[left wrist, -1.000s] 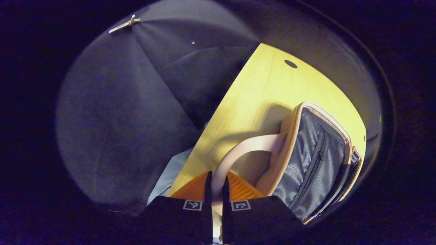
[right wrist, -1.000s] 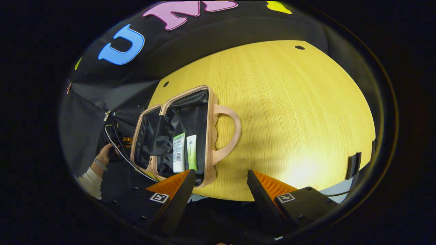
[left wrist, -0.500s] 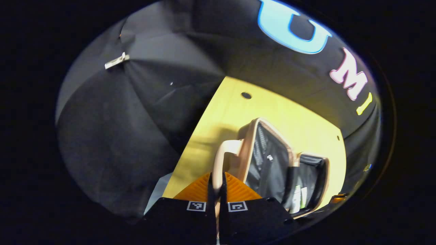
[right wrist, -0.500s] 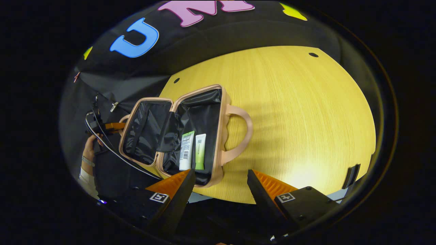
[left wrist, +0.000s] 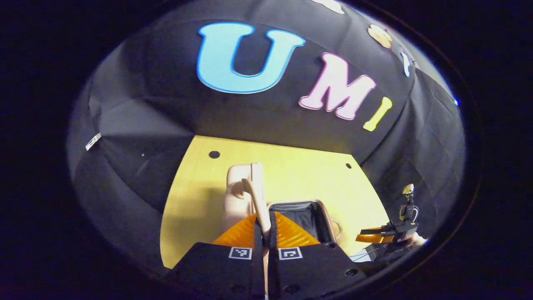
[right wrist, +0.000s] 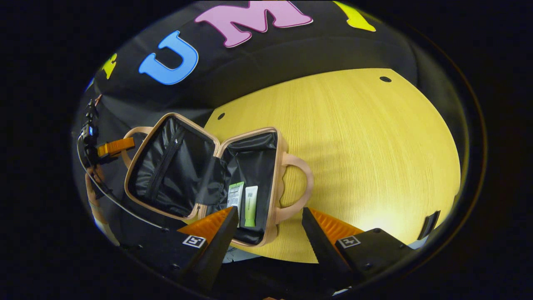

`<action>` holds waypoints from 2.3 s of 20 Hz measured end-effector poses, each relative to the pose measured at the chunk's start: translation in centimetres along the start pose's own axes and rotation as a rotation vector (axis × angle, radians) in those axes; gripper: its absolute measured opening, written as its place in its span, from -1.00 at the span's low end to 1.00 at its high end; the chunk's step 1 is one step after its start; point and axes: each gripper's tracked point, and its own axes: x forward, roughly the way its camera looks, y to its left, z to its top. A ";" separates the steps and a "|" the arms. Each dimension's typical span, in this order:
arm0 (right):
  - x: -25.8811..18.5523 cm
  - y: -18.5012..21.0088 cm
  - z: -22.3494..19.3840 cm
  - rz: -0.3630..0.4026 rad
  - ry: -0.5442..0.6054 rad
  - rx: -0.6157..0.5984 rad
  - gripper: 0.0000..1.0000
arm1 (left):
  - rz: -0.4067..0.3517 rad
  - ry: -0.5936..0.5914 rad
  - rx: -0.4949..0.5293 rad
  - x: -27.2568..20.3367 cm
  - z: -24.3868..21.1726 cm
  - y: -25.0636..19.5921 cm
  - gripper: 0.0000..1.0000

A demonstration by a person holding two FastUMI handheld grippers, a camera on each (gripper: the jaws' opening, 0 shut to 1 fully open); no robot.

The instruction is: First open the suitcase, pack the skin care products into it, and then close the suitcase.

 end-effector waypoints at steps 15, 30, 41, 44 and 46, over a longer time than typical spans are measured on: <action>-6.8 -7.1 1.3 -0.158 -0.155 0.167 0.95 | -0.260 0.378 0.129 22.0 -20.2 -21.8 -0.67; -13.3 -9.3 14.1 -0.251 -0.606 -0.181 0.94 | 0.047 -0.097 0.196 13.7 -8.4 -23.1 0.62; -24.7 -5.3 24.4 -0.179 -0.983 -0.491 0.92 | 0.377 -0.587 0.204 2.7 3.7 -27.6 0.92; -26.2 -4.7 24.6 -0.105 -1.036 -0.508 0.92 | 0.466 -0.639 0.200 0.3 3.8 -27.9 0.92; -28.1 -4.6 24.6 -0.114 -1.108 -0.580 0.92 | 0.501 -0.607 0.151 0.3 2.0 -27.4 0.92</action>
